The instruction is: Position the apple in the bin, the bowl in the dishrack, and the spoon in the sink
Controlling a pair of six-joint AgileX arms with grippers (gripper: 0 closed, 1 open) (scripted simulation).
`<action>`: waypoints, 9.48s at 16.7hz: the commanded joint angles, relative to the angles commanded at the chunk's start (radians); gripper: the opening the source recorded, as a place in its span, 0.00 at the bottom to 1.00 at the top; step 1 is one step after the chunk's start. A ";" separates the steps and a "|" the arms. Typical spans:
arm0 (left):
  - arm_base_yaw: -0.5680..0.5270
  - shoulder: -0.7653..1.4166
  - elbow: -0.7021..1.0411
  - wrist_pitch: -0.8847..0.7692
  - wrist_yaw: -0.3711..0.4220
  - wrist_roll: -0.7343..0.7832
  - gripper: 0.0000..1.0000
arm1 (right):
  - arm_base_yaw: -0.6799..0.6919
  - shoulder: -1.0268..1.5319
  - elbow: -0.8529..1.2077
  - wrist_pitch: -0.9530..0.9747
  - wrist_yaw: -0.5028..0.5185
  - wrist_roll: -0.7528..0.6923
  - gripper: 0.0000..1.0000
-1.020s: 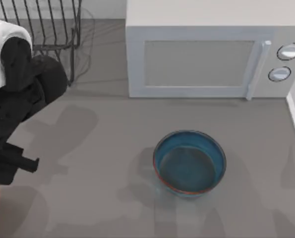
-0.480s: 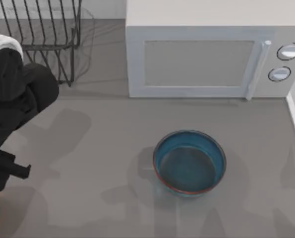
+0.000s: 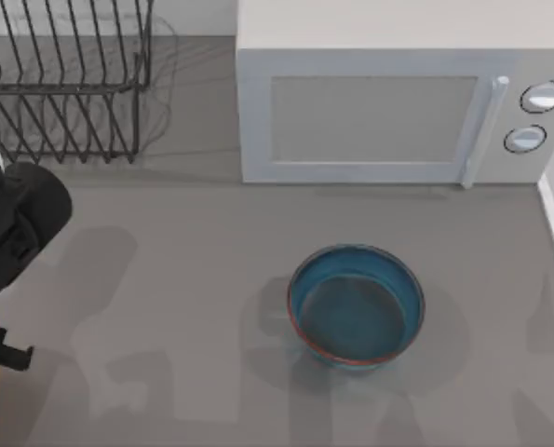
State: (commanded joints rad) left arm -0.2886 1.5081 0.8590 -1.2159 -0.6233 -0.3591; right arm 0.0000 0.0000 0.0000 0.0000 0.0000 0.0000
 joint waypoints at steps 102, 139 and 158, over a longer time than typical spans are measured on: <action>-0.722 1.060 1.774 -0.363 0.548 -0.617 1.00 | 0.000 0.000 0.000 0.000 0.000 0.000 1.00; -0.708 1.017 1.322 0.047 0.548 -0.602 0.00 | 0.000 0.000 0.000 0.000 0.000 0.000 1.00; -0.715 1.179 2.039 -0.505 0.550 -0.602 0.00 | 0.000 0.000 0.000 0.000 0.000 0.000 1.00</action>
State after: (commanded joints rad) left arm -1.0034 2.6868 2.8982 -1.7210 -0.0730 -0.9612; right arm 0.0000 0.0000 0.0000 0.0000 0.0000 0.0000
